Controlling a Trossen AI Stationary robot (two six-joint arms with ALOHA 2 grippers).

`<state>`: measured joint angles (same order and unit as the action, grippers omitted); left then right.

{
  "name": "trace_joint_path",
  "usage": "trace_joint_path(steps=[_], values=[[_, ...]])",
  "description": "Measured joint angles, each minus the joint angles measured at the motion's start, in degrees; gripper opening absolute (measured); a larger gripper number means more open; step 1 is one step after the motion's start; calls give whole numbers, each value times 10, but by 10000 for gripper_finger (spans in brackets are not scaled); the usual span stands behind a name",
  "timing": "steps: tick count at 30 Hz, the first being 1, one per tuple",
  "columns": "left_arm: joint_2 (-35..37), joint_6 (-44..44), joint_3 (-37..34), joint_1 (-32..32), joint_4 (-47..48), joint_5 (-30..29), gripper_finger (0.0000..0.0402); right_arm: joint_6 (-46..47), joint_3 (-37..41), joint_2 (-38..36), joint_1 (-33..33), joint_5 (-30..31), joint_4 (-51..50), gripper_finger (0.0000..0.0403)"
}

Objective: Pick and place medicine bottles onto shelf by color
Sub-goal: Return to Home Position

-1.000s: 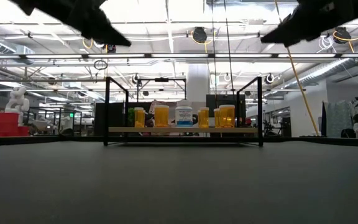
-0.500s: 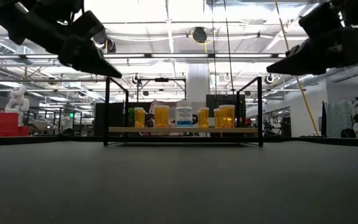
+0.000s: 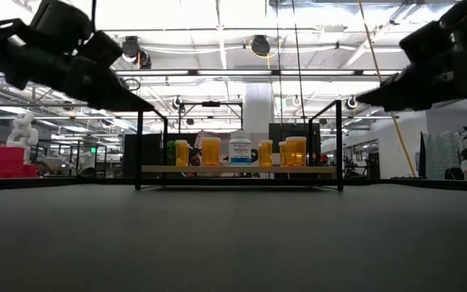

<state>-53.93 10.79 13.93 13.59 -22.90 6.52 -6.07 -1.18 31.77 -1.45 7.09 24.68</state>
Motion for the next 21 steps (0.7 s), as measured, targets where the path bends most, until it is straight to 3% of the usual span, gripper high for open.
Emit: trace_joint_path(steps=[10,21], values=[[106,-20,-87,6,-49,15,3,-22,1,-57,0,-14,-48,0],[244,-82,-120,-8,3,7,2,-22,2,-107,0,-14,-66,0]])
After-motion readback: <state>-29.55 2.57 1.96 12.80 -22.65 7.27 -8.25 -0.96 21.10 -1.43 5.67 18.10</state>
